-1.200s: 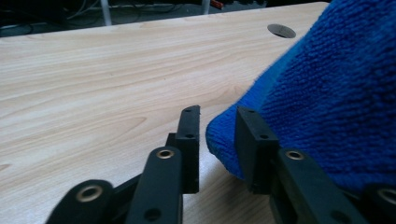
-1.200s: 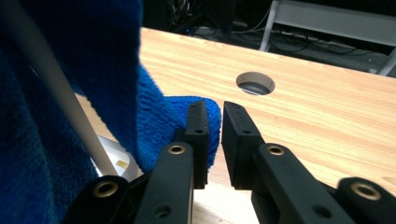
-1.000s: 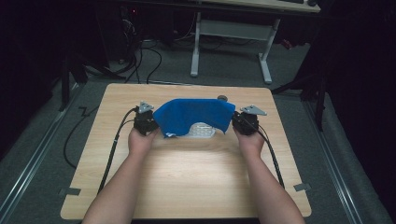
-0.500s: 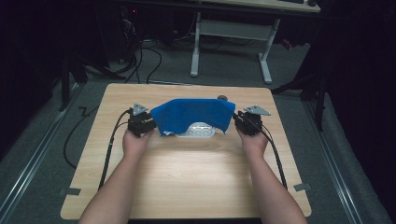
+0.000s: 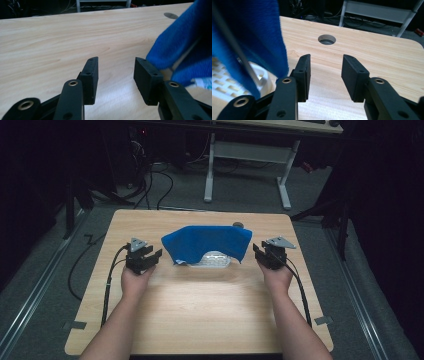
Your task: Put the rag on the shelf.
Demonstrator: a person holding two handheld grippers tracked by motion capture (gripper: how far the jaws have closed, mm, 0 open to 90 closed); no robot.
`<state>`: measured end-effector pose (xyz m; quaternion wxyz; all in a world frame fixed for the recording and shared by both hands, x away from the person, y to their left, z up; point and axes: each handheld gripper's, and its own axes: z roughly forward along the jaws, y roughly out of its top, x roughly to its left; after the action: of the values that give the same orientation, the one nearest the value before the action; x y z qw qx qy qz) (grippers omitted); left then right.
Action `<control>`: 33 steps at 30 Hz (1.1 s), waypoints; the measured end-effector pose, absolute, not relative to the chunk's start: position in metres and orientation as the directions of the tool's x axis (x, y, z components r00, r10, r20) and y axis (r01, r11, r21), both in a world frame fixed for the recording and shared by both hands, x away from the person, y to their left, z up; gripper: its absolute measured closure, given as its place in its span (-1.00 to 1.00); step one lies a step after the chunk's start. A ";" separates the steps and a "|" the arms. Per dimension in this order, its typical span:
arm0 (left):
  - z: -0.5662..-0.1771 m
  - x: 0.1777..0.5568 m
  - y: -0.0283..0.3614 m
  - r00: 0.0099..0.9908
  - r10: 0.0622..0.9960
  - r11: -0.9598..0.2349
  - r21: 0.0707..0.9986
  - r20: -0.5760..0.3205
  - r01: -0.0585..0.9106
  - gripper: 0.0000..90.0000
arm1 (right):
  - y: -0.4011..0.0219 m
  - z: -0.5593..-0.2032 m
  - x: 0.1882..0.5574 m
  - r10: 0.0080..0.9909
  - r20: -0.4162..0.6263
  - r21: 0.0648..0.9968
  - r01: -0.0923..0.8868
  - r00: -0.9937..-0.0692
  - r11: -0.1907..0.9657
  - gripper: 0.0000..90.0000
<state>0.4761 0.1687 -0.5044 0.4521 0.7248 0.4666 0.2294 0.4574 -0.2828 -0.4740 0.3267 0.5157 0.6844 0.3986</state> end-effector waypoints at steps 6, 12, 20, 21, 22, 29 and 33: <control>-0.512 0.454 0.174 0.464 0.883 -0.180 0.859 -0.074 0.479 0.21 | -0.283 -0.474 0.433 0.956 -0.054 0.898 0.404 -0.288 0.173 0.21; -0.516 0.424 0.171 0.499 0.865 -0.215 0.855 -0.058 0.472 0.20 | -0.279 -0.472 0.406 0.934 -0.146 0.894 0.360 -0.327 0.266 0.15; -0.516 0.378 0.161 0.568 0.821 -0.249 0.861 -0.055 0.444 0.17 | -0.278 -0.477 0.362 0.927 -0.168 0.896 0.339 -0.335 0.286 0.06; -0.515 0.372 0.159 0.576 0.816 -0.251 0.862 -0.056 0.440 0.17 | -0.278 -0.478 0.358 0.927 -0.163 0.899 0.337 -0.337 0.280 0.06; -0.515 0.366 0.157 0.584 0.810 -0.252 0.865 -0.057 0.434 0.17 | -0.277 -0.479 0.352 0.929 -0.153 0.901 0.339 -0.337 0.272 0.05; -0.515 0.327 0.139 0.630 0.774 -0.271 0.866 -0.062 0.419 0.15 | -0.270 -0.489 0.318 0.922 -0.149 0.905 0.326 -0.357 0.273 0.03; -0.516 0.295 0.122 0.665 0.746 -0.315 0.865 -0.029 0.391 0.13 | -0.258 -0.497 0.289 0.891 -0.166 0.884 0.337 -0.423 0.324 0.01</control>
<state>0.2947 0.1219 -0.5164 0.4605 0.7876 0.3611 0.1929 0.2887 -0.2578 -0.4966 0.3405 0.4152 0.7391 0.4067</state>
